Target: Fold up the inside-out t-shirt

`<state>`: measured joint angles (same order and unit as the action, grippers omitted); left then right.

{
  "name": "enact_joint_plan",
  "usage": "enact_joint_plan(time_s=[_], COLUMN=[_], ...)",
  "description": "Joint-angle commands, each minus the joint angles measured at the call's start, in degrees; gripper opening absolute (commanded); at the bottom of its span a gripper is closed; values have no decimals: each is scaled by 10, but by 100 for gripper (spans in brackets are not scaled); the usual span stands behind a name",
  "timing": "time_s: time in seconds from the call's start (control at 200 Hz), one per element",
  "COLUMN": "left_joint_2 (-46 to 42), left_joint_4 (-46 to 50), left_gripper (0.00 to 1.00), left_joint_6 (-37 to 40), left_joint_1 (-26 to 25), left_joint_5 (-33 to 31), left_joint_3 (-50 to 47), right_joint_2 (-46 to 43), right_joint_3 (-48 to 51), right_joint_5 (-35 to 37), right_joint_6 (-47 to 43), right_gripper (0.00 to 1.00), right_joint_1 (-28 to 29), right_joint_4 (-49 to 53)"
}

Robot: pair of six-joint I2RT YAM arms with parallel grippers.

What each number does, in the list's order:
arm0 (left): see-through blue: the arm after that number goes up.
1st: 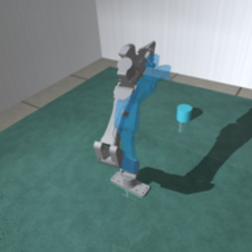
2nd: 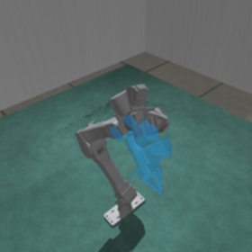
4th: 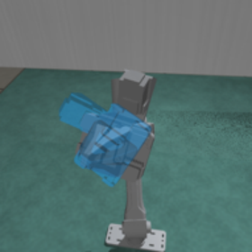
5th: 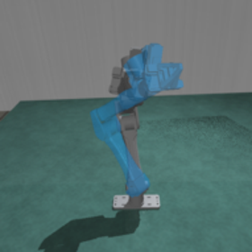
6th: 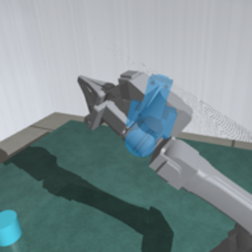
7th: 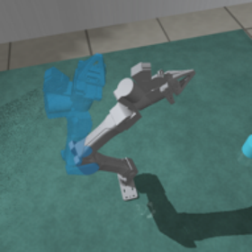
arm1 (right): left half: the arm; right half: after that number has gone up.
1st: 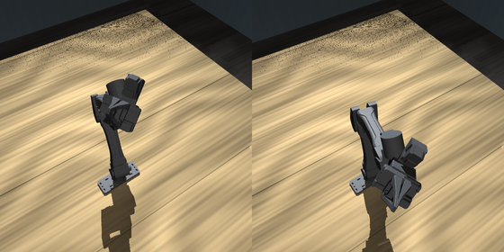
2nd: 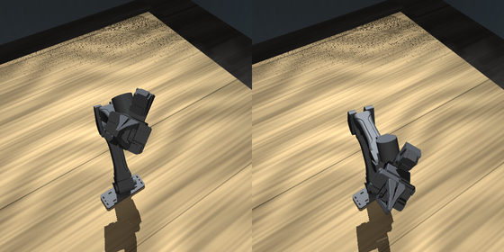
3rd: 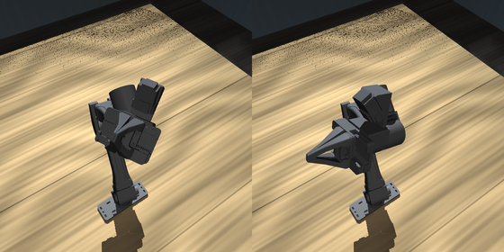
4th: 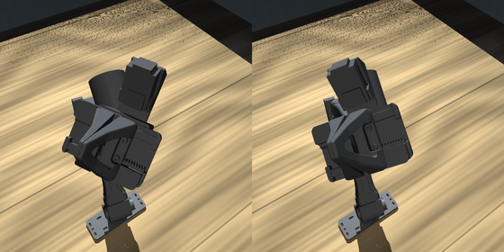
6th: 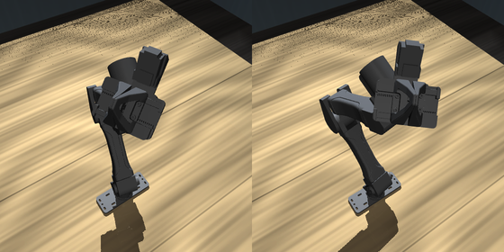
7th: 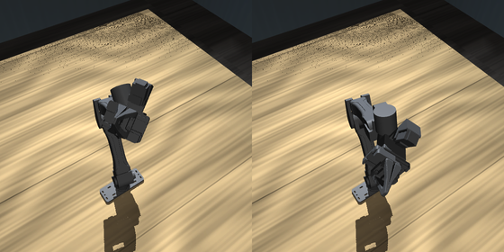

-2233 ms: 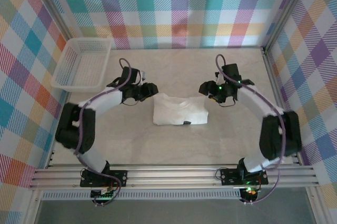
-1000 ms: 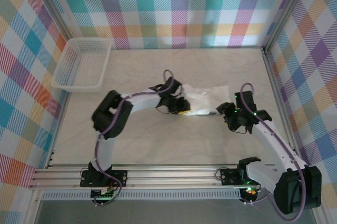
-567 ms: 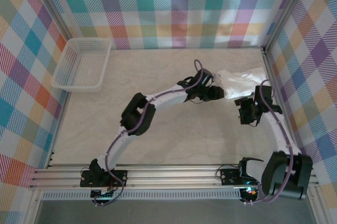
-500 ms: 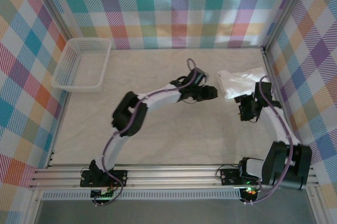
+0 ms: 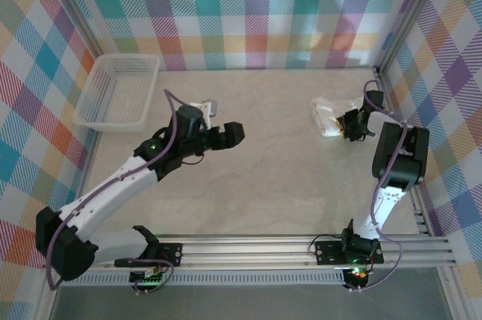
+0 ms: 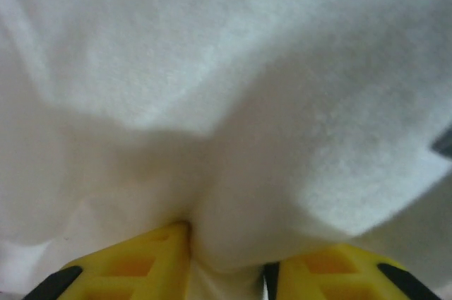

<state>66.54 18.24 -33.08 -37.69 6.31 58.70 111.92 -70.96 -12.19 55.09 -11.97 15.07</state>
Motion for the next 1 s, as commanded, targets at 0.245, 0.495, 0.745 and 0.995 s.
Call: enact_joint_plan(time_s=[0.245, 0.495, 0.745, 0.995], left_joint_2=[-93, -129, -249, -232], left_joint_4=[119, 88, -56, -231], left_gripper=[92, 100, 100, 100], left_joint_6=[30, 92, 220, 284], left_joint_1=[25, 27, 39, 159], left_joint_5=[-96, -242, -465, -476], left_joint_3=[-74, -114, -254, -383], right_joint_2=[225, 277, -88, -479], right_joint_3=[-362, -538, -136, 333], right_joint_5=[33, 1, -8, 154], right_joint_6=[-38, -97, -220, -398], right_gripper=[28, 32, 55, 87], right_joint_1=[-6, -9, -7, 19], right_joint_4=[68, 156, 67, -125])
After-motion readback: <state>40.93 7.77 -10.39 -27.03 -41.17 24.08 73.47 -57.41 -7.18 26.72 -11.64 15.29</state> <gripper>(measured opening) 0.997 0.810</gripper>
